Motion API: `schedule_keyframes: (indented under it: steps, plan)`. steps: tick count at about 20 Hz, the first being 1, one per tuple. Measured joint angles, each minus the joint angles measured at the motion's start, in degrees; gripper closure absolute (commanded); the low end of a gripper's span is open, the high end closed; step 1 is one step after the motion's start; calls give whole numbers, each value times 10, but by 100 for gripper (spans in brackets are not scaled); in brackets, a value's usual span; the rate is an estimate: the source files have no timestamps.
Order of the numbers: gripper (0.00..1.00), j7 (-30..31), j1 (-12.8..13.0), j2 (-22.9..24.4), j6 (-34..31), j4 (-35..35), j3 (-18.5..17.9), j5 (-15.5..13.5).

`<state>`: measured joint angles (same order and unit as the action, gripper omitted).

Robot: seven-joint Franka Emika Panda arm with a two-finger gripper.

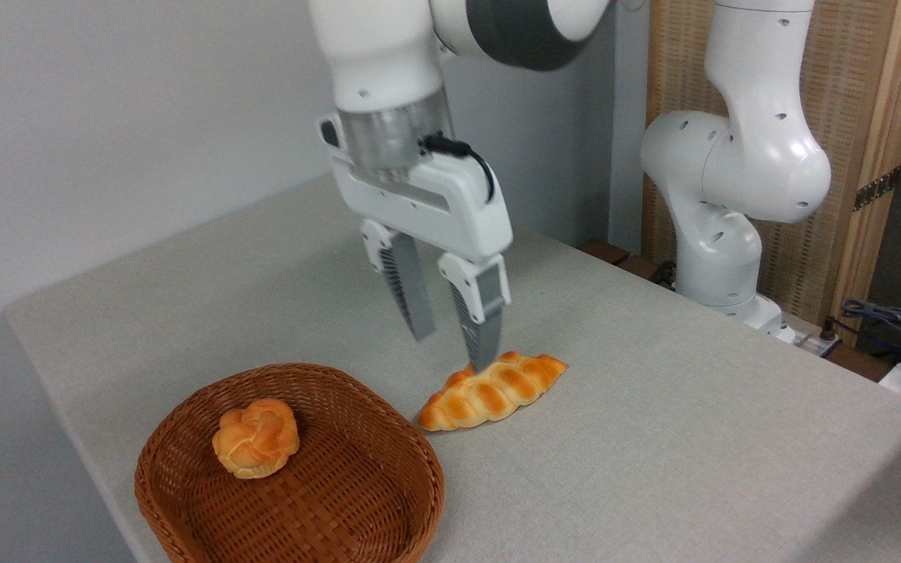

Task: Put bread into the basket
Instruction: 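Move the open gripper down over the braided bread roll, then close the gripper on the middle of the braided roll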

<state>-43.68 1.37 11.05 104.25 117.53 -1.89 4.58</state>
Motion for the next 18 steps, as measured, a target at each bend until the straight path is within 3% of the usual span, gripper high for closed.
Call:
schedule_keyframes:
  steps: [8, 13, 18]
  plan:
    - [0, -58, 6, 18, 54, 111, 4, 4]
    - [0, -58, 21, 17, 107, 143, 8, -28]
    - [0, -58, 25, 14, 116, 157, 8, -32]
